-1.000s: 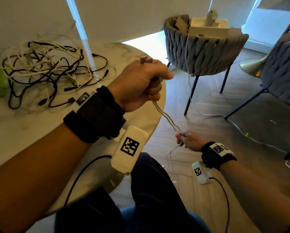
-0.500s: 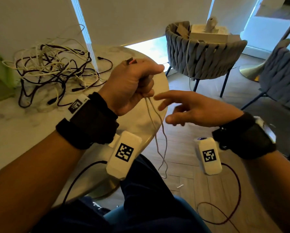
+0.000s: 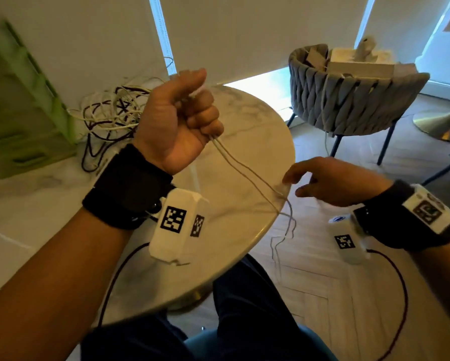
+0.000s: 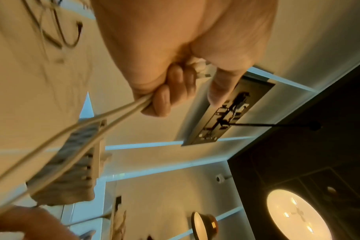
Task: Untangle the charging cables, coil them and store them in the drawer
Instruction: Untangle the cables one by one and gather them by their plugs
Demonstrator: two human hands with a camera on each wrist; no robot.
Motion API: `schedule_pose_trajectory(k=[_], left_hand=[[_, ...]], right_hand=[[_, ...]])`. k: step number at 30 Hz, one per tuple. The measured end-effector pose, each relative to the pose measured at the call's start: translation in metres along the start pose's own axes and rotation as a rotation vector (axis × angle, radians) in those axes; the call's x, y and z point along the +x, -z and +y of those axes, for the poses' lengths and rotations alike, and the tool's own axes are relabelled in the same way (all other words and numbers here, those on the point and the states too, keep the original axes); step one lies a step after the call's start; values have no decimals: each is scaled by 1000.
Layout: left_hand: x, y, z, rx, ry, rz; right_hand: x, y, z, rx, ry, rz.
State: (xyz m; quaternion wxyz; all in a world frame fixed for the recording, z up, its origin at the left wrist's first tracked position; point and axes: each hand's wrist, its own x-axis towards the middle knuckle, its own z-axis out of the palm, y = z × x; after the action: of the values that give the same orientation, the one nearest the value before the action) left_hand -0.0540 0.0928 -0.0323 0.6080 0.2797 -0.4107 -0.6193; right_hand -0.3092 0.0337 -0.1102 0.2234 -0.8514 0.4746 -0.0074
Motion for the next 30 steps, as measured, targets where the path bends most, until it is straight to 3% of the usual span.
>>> schedule_pose_trajectory(k=[7, 11, 15, 19, 24, 30], left_hand=[[-13, 99, 43, -105, -113, 286], [-20, 148, 57, -194, -179, 419], [-31, 181, 54, -273, -207, 465], [-36, 200, 57, -298, -244, 488], [-40, 204, 59, -297, -263, 503], [-37, 203, 56, -252, -255, 502]], right_hand=[[58, 62, -103, -125, 215, -34], [113, 62, -159, -278, 290, -69], [151, 47, -193, -405, 322, -135], [187, 34, -206, -396, 386, -111], [228, 21, -199, -593, 286, -150], [232, 20, -183, -499, 275, -164]])
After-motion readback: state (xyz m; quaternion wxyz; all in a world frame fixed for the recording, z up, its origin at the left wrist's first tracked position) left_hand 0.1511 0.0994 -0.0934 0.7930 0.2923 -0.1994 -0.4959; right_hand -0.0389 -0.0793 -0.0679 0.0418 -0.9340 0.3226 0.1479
